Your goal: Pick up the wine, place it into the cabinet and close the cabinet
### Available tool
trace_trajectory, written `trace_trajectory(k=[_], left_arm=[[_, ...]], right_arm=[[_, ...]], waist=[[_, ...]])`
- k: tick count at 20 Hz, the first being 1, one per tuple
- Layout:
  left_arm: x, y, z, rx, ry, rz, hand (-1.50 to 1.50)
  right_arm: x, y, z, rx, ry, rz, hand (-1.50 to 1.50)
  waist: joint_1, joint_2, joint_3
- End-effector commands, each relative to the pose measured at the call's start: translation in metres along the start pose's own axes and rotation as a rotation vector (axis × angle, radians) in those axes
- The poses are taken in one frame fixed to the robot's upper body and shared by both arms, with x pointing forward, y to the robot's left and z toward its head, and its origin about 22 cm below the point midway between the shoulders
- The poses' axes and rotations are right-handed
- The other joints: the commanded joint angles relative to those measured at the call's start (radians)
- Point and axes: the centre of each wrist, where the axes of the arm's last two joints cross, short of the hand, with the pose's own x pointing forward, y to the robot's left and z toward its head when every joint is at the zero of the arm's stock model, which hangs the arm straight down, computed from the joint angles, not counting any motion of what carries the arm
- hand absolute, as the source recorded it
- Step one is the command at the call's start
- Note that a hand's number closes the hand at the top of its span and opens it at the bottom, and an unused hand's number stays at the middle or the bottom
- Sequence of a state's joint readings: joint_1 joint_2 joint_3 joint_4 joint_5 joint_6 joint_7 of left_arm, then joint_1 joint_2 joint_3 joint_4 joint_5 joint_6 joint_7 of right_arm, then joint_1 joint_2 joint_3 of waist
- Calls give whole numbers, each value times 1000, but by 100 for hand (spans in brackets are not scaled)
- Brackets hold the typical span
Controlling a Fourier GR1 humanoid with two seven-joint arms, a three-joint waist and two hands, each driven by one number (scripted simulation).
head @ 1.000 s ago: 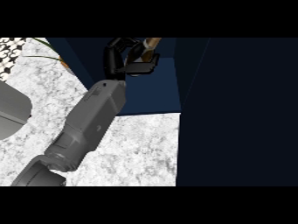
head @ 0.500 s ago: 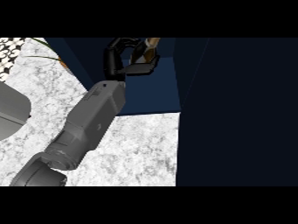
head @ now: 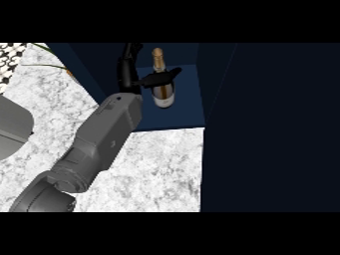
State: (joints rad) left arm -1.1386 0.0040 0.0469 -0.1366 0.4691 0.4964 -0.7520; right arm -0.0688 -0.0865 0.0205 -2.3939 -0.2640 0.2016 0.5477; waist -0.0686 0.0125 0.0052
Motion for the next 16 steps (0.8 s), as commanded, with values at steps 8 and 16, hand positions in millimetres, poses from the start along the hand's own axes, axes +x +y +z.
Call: trace_trajectory(k=[8, 16], left_arm=[[-28, 27, 13, 46, 23, -103, -150], [-40, 33, 25, 43, -2, -52, -150]], right_arm=[[15, 3, 18, 23, -39, 8, -150], [7, 2, -3, 22, -25, 9, -150]], waist=[[-14, 13, -6], [4, 16, -7]])
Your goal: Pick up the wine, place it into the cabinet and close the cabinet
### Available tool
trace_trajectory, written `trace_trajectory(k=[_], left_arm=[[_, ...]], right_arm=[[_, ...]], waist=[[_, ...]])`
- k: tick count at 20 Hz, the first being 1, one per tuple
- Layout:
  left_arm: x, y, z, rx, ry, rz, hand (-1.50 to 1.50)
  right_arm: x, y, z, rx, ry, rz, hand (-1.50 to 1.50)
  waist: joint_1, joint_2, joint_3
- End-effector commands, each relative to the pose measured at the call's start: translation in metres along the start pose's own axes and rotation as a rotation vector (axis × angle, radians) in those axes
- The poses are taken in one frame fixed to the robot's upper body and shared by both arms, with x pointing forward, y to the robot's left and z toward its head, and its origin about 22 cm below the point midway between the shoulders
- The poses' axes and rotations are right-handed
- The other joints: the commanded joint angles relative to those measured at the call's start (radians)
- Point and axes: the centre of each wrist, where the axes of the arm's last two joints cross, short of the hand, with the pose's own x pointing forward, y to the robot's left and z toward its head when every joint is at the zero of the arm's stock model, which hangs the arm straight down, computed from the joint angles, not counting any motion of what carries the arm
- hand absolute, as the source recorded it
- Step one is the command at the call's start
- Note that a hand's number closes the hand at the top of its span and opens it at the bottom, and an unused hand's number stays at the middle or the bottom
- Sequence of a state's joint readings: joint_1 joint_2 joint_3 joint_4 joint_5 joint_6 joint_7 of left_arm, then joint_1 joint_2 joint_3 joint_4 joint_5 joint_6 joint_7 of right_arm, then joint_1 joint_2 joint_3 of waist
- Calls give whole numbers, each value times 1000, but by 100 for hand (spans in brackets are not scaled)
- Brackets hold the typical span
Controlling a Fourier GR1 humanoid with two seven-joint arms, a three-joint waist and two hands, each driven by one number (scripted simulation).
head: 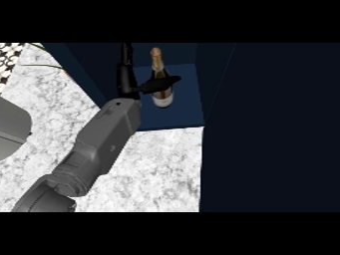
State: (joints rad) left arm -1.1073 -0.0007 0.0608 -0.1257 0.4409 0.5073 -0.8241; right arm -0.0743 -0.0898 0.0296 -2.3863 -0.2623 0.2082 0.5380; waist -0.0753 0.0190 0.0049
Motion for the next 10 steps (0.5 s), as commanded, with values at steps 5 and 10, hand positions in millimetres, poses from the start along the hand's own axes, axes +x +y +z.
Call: trace_trajectory(k=[5, 10], left_arm=[[-14, 29, -1, -1, 13, 12, -150], [-17, 11, 12, -71, 12, 24, -150]], right_arm=[[13, 1, 4, 5, -45, -12, -150], [16, 3, 4, 3, -37, -24, -150]], waist=[[4, 9, -7], [18, 1, -6]])
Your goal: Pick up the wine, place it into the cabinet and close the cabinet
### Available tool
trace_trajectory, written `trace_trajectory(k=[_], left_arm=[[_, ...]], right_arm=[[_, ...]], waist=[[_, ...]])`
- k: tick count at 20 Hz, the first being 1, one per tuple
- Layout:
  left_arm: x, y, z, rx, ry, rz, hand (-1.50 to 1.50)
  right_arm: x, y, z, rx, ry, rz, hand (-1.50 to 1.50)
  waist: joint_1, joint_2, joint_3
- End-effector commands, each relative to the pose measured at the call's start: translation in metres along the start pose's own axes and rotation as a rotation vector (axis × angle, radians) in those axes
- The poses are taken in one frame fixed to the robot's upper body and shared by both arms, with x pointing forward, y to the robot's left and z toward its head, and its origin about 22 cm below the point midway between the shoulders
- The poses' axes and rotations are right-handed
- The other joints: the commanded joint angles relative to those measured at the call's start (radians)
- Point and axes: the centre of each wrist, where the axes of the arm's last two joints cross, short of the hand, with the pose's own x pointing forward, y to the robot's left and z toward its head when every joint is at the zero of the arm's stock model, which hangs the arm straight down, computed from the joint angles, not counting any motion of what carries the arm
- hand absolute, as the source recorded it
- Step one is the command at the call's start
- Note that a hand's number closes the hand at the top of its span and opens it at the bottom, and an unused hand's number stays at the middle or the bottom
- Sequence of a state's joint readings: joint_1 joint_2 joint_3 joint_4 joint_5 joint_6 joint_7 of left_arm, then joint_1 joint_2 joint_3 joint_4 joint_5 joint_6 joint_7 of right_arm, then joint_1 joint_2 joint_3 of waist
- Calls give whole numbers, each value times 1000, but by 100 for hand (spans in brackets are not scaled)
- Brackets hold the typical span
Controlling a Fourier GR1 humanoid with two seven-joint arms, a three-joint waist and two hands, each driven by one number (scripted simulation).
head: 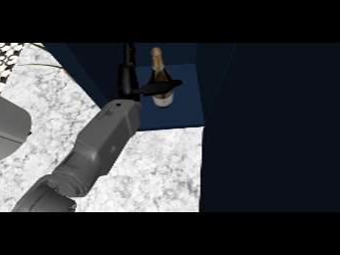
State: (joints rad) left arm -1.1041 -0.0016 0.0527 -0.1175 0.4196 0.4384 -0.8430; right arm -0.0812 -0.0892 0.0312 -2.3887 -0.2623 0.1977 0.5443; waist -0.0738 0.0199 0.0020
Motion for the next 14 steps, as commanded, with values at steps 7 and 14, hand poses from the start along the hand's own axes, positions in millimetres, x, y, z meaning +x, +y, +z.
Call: trace_trajectory(k=[7, 14], left_arm=[[-32, 22, 28, -17, 33, 41, -150], [-31, 22, 28, -8, 53, 154, -150]], right_arm=[[15, 9, 18, 20, -16, -19, -150], [10, 8, 7, 8, -27, -24, -150]], waist=[[1, -2, -3], [20, -9, -3]])
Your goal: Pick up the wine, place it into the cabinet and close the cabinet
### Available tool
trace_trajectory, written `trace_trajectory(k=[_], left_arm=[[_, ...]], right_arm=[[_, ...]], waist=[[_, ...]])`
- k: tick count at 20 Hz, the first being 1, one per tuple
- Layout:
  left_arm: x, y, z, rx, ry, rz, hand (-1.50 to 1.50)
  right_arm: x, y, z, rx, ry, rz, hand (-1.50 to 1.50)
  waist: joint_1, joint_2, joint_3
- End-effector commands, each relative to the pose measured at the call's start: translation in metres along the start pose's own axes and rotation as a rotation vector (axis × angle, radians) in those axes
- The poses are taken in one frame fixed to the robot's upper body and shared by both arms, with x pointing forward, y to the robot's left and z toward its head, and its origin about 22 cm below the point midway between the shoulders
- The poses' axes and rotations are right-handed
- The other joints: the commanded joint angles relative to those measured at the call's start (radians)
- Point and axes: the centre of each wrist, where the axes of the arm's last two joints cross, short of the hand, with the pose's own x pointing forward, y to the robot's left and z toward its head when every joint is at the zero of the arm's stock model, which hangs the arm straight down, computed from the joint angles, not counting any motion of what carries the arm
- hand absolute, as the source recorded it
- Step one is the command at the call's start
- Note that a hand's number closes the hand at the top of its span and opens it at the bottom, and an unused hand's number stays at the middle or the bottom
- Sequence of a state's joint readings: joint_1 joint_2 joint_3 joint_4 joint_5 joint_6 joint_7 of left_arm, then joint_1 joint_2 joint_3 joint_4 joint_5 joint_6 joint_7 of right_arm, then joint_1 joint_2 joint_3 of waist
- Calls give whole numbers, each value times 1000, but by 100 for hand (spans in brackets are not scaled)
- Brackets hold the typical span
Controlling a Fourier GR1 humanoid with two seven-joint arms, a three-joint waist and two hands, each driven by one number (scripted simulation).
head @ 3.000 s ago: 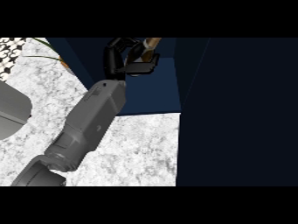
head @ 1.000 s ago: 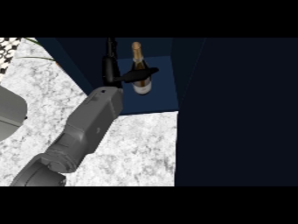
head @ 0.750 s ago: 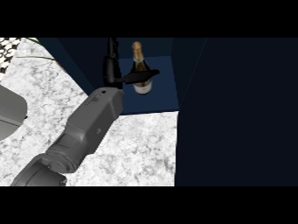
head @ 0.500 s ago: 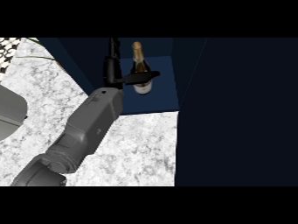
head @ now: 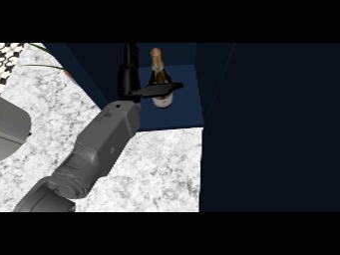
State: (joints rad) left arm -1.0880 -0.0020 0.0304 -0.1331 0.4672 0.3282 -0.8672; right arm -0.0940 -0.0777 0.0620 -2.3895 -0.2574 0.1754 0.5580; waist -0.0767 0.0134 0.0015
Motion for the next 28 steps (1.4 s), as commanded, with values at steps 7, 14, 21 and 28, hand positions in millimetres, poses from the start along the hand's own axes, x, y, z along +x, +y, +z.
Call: trace_trajectory(k=[7, 14, 21, 28], left_arm=[[-26, 21, 30, 53, 52, 63, -150], [-29, 14, 51, 32, 72, 86, -150], [-19, -14, 98, 1, 66, 90, -150], [17, -46, 156, -38, 34, 106, -150]], right_arm=[[18, 10, 6, 15, -14, -26, -150], [13, 7, 12, 1, -27, 1, -150], [24, 17, 17, -20, -18, 10, -150], [13, 1, 25, -56, -13, 27, -150]], waist=[[14, -10, -3], [9, -18, -2], [49, -16, -3], [71, -19, -1]])
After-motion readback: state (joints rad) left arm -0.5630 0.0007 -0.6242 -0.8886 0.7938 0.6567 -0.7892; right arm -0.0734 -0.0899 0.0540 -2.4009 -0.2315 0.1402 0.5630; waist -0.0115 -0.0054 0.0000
